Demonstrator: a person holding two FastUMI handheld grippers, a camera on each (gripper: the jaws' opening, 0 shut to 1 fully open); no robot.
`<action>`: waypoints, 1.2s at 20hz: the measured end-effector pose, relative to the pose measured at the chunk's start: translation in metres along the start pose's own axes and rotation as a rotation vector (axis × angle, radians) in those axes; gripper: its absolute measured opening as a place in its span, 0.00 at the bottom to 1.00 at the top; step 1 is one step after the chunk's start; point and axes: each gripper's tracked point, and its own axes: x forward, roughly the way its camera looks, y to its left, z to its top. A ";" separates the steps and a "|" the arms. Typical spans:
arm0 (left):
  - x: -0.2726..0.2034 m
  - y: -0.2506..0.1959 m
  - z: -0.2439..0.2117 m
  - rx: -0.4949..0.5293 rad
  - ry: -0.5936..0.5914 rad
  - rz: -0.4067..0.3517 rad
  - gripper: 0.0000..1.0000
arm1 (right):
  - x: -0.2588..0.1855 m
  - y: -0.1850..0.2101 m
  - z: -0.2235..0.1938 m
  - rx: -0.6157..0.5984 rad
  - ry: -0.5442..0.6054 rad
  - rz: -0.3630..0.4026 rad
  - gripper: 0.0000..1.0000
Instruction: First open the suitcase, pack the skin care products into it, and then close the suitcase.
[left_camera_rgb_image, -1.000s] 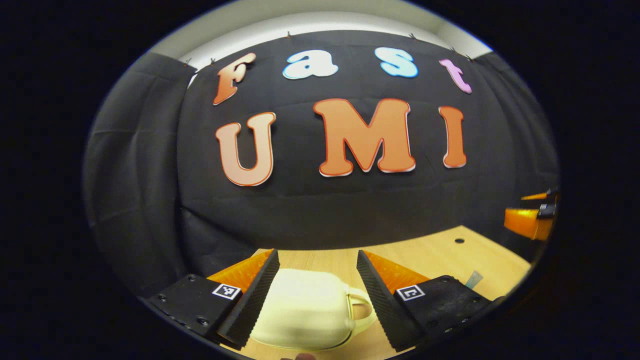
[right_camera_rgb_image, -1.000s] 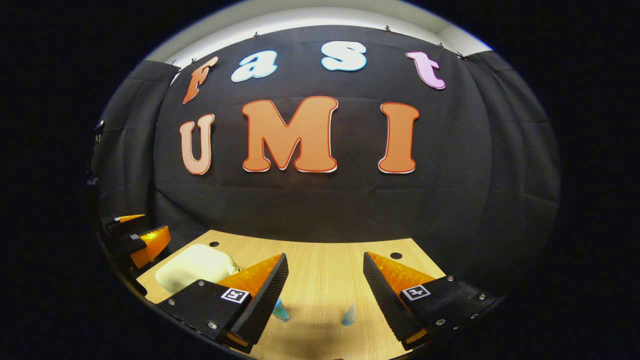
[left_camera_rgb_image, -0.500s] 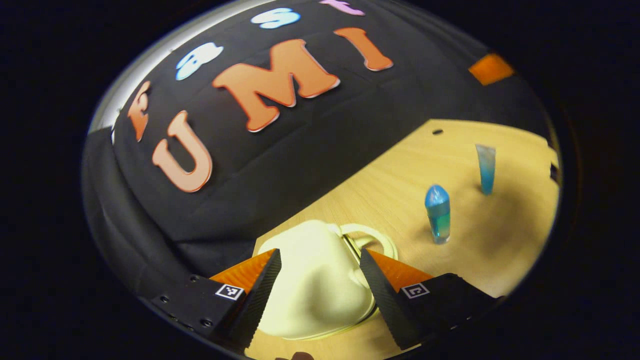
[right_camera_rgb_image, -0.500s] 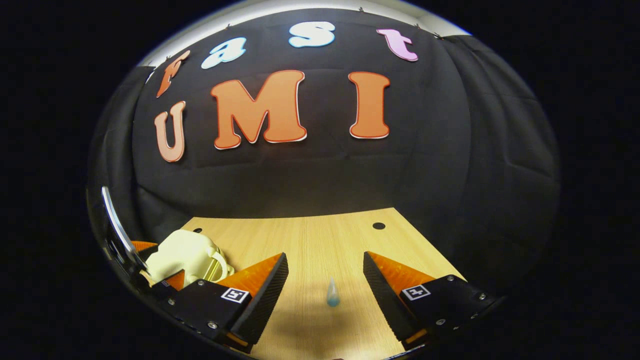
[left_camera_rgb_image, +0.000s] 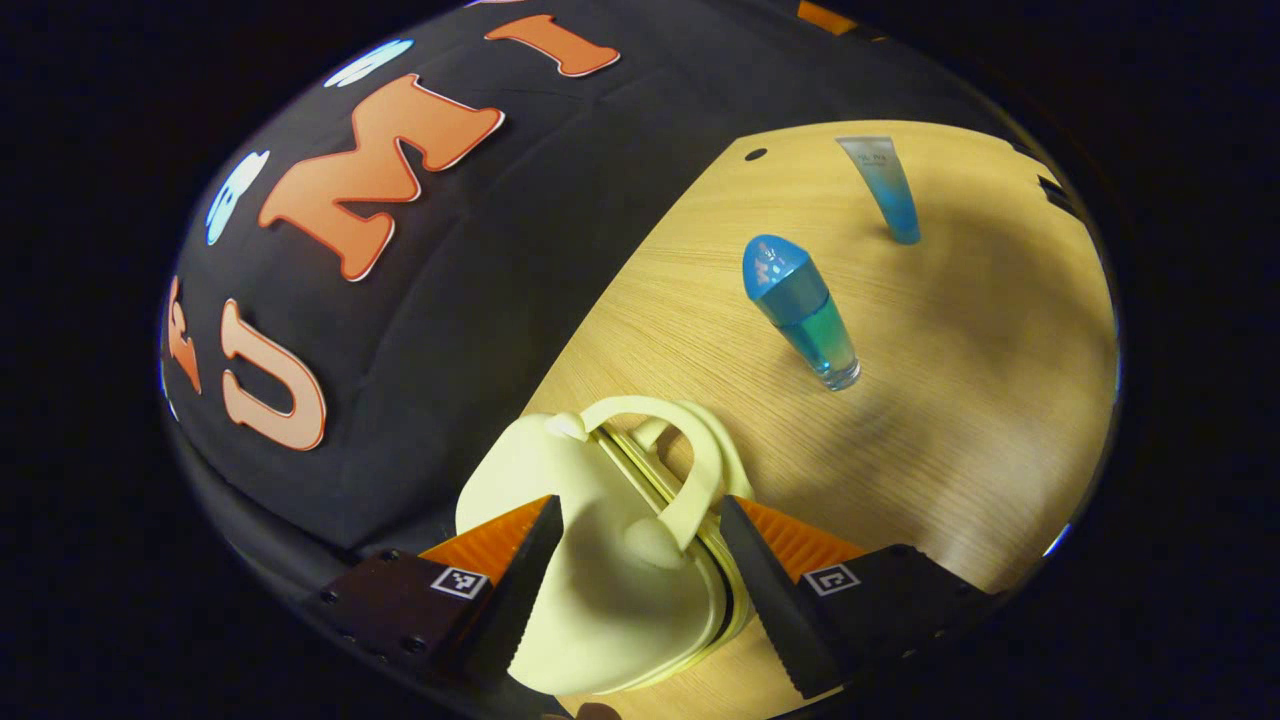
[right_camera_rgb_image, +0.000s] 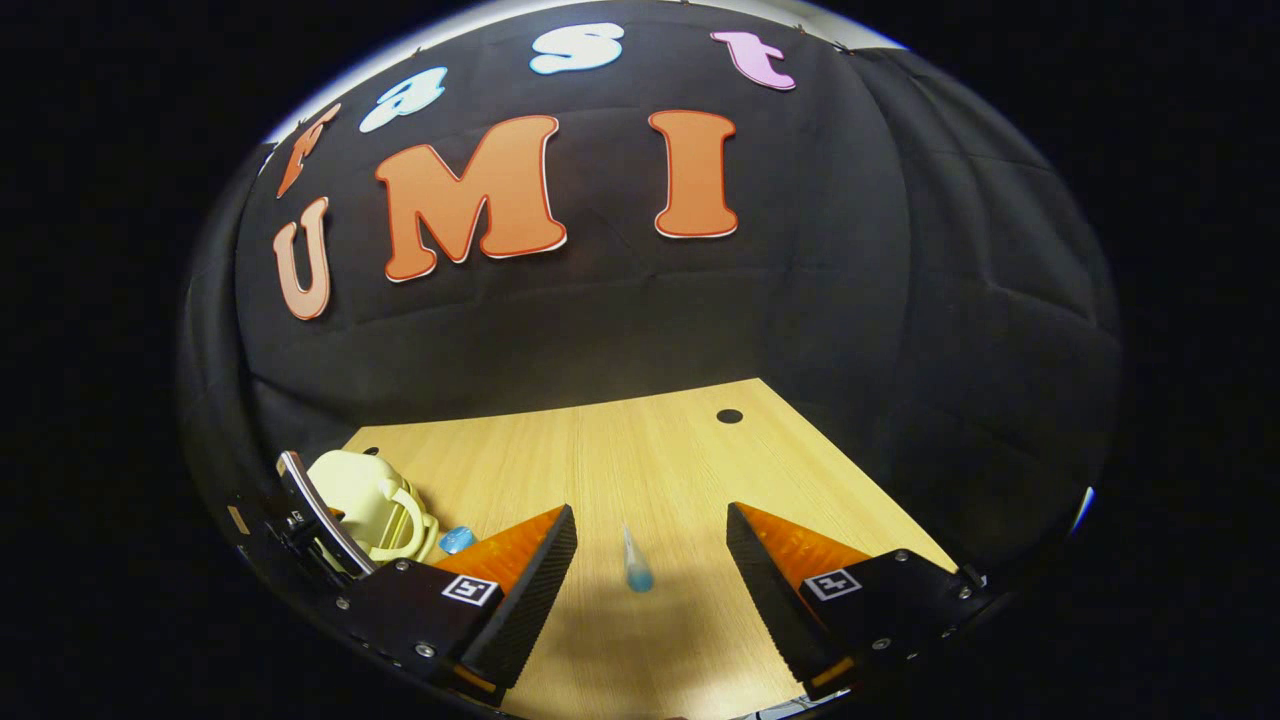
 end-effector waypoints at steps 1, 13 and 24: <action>0.004 0.002 0.000 0.012 0.008 0.015 0.98 | 0.001 -0.005 -0.001 0.003 0.006 -0.012 0.95; 0.044 -0.030 0.011 0.176 0.065 -0.057 0.13 | -0.001 -0.028 -0.004 0.024 0.015 -0.084 0.95; 0.032 0.001 0.022 -0.328 0.021 -0.196 0.00 | -0.007 -0.009 0.013 0.028 -0.033 -0.004 0.95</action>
